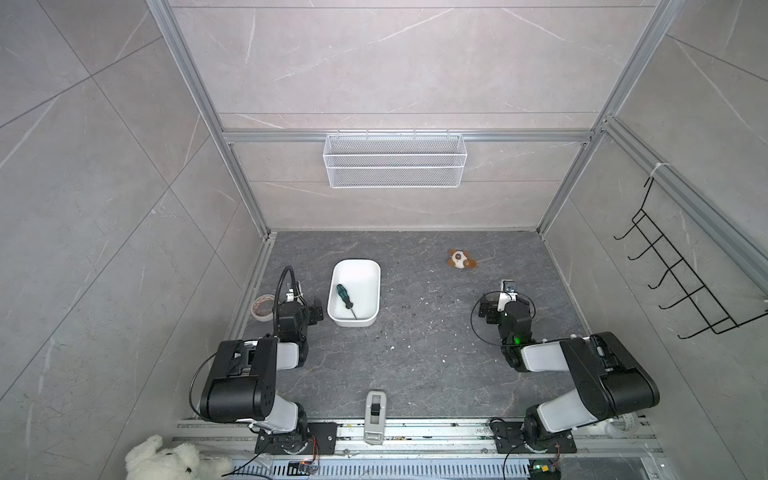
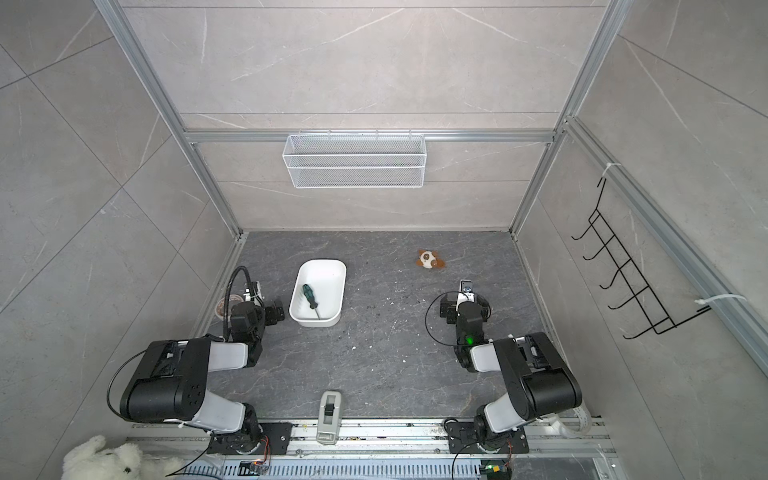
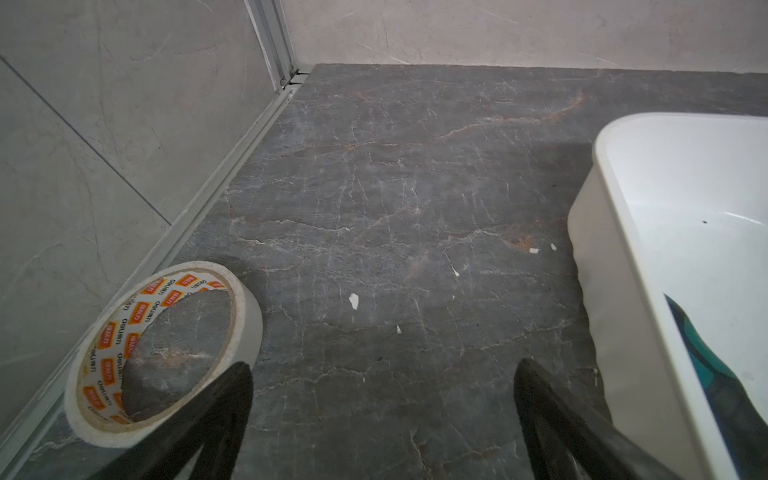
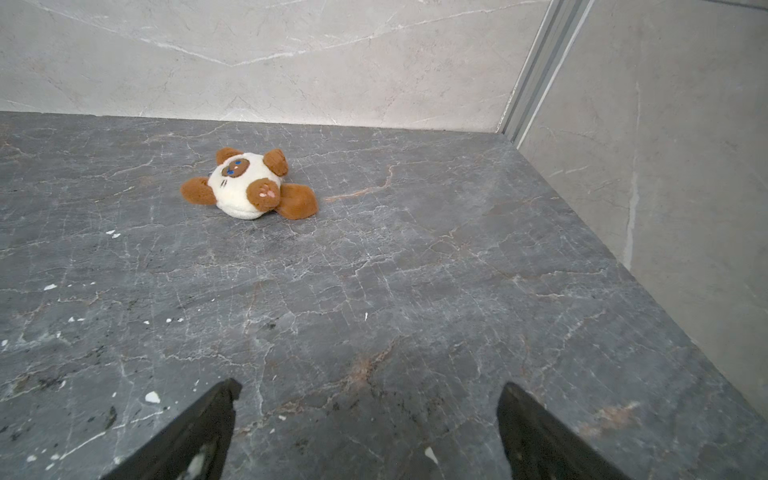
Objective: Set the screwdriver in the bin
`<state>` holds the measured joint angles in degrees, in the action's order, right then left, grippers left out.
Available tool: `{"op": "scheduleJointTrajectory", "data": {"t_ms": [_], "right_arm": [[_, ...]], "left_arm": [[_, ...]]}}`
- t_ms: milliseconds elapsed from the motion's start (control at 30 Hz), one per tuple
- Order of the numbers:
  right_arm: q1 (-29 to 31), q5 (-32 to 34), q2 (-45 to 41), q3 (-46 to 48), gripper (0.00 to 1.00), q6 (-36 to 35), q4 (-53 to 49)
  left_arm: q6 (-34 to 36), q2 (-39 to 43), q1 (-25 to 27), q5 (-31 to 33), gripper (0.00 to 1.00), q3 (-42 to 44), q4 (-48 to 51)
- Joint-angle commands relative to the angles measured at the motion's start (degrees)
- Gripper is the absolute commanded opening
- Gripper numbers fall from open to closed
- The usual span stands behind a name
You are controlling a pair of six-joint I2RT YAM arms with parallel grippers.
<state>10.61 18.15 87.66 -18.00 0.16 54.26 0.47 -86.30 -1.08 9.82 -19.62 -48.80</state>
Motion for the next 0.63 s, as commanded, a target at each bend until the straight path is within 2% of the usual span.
{"op": "scheduleJointTrajectory", "data": {"t_ms": [0, 600], "right_arm": [[-0.2, -0.5, -0.3, -1.2, 0.99, -0.2, -0.4], [-0.5, -1.0, -0.3, -1.5, 0.99, -0.1, -1.1]], "left_arm": [[-0.8, 0.3, -0.6, -2.7, 1.0, -1.0, 0.3], [-1.0, 0.3, -1.0, -3.7, 1.0, -1.0, 0.4]]}}
